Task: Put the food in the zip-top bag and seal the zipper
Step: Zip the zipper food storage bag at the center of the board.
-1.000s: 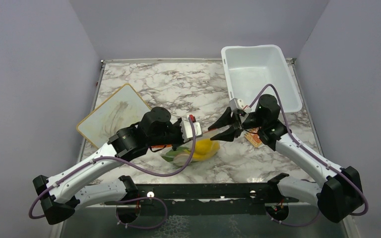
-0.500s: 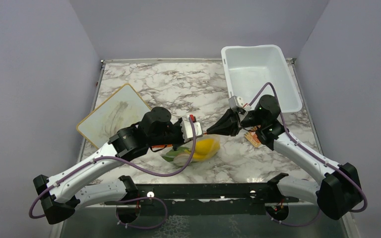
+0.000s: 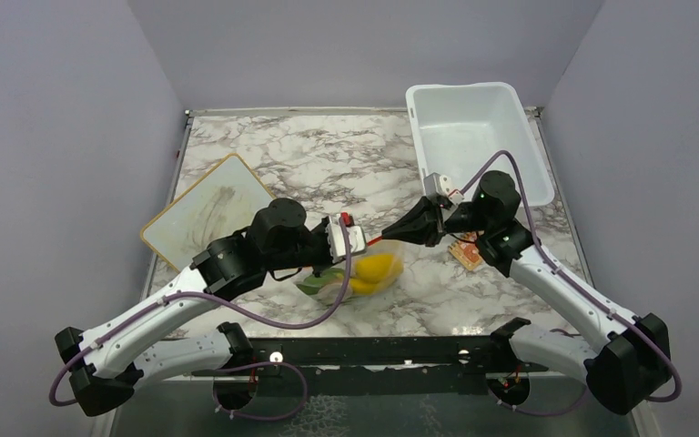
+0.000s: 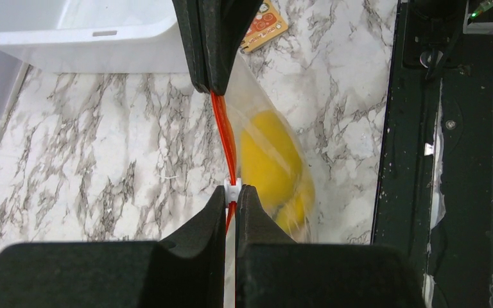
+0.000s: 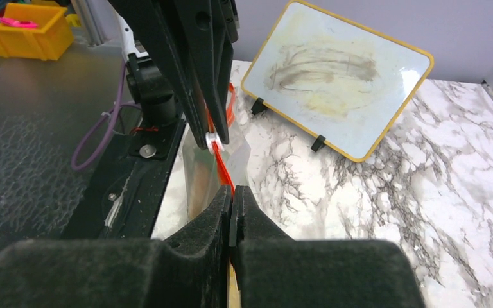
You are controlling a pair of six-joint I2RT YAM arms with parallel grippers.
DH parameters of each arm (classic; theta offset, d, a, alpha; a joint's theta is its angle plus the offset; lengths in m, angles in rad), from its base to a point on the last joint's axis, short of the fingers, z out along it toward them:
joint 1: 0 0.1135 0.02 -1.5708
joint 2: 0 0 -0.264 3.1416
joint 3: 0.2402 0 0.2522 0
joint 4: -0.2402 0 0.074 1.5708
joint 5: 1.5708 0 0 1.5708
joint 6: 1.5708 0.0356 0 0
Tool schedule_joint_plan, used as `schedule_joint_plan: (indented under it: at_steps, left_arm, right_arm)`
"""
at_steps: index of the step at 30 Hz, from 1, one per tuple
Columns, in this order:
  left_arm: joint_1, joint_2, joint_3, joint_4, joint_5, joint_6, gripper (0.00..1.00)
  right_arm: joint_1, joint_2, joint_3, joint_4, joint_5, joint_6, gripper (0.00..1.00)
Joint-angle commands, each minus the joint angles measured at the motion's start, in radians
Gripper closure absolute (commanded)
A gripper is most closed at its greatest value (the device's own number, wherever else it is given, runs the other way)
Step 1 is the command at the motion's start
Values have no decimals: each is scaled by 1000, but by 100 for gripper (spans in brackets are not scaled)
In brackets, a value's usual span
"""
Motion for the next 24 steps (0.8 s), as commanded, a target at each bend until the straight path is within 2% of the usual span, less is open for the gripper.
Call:
schedule_joint_plan:
  at_steps: [1, 24]
  left_arm:
    - [4, -46, -26, -38, -16, 45, 100]
    - [3, -115, 8, -201, -112, 143, 100]
  right_arm:
    - [-44, -32, 1, -7, 58, 2, 99]
    - [-138, -187, -21, -185, 331, -9, 99]
